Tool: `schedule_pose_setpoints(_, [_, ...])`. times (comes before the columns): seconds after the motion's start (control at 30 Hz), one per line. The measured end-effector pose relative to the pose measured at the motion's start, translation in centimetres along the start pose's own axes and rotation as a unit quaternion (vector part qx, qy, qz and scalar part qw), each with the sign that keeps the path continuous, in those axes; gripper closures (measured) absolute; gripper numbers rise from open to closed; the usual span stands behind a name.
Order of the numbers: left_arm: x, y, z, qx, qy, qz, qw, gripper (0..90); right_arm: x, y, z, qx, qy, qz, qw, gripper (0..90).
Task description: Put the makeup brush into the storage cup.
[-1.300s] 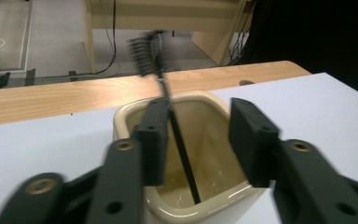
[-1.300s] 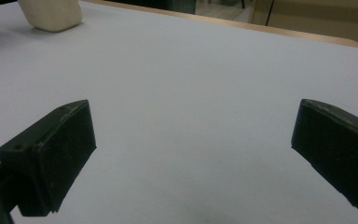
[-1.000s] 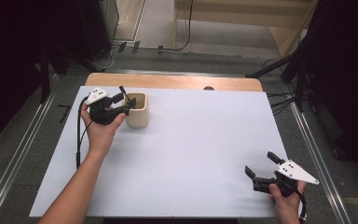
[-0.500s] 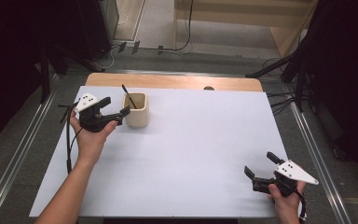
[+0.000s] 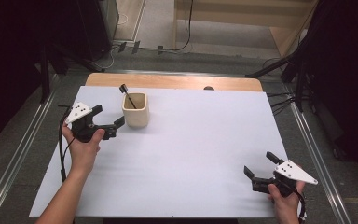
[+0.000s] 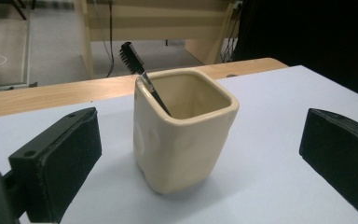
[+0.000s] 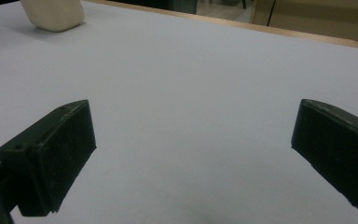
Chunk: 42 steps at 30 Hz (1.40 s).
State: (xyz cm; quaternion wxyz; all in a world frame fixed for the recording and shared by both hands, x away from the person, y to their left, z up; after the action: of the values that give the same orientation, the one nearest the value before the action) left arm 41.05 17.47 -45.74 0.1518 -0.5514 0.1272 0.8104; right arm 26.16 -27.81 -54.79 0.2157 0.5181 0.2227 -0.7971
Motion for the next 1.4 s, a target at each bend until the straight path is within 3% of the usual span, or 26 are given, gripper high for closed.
schedule_pose_setpoints(0.5, [2.1,0.9,2.2,0.016,0.003,0.007,0.9999,0.0,0.0,0.0,0.0,0.0,0.001,0.002,1.0,0.0])
schedule_pose_setpoints(0.67, [2.9,1.0,2.7,0.019,0.001,0.0,0.9998,0.0,-0.1,0.0,0.0,0.0,0.001,0.001,1.0,0.0])
schedule_pose_setpoints(1.4, [6.6,0.3,5.0,0.007,-0.007,-0.004,0.9999,0.0,-0.2,-0.1,0.0,0.0,0.002,0.001,1.0,0.0])
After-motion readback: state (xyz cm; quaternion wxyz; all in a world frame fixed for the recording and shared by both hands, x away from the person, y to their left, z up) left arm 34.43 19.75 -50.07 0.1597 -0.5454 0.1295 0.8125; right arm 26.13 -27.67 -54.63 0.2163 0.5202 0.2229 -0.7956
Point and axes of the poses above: each handheld gripper's, and its own axes: z roughly backward along the jaws, x roughly out of its underside, y roughly to its right, the point moved 10 cm from there along -z, roughly forward along the jaws, and after that the axes turned 13 degrees about -x, right-handed, at the moved point
